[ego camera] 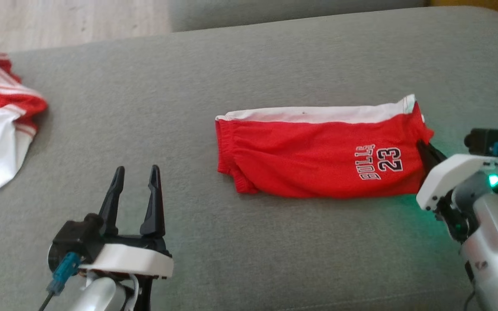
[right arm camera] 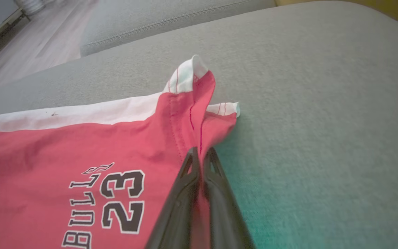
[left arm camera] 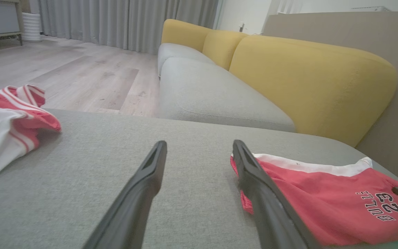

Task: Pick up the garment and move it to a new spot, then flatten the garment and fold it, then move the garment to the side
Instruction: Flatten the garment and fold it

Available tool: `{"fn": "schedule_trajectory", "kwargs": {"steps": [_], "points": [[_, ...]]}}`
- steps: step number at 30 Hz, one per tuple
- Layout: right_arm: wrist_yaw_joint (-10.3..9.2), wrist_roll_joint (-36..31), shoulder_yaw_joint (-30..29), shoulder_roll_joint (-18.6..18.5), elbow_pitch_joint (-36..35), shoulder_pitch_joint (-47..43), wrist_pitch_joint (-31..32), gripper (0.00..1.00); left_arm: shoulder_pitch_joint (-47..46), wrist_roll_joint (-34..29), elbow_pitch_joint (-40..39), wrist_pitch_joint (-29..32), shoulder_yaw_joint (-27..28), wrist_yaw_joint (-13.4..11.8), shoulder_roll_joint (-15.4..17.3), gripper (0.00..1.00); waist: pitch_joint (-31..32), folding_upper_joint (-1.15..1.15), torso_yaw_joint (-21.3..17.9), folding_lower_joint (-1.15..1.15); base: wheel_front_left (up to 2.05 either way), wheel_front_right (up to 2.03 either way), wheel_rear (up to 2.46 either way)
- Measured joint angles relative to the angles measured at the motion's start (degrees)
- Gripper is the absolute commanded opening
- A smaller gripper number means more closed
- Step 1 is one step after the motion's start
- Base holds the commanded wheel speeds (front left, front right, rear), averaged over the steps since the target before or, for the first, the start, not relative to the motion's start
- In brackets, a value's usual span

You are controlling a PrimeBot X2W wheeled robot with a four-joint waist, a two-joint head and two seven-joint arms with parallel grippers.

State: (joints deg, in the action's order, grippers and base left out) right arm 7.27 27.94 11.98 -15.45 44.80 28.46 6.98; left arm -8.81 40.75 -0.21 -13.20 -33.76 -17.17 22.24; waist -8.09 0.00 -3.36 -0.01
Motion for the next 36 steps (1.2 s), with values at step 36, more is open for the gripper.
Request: {"fn": "schedule_trajectory", "kwargs": {"steps": [36], "points": [[0.0, 0.7, 17.4, 11.4, -6.8, 6.0, 8.9, 0.16, 1.1, 0.2, 3.5, -1.0, -0.3, 1.9, -3.4, 1.0, 1.8, 0.0, 11.7, 0.01, 0.0, 0.0, 0.0]]}}
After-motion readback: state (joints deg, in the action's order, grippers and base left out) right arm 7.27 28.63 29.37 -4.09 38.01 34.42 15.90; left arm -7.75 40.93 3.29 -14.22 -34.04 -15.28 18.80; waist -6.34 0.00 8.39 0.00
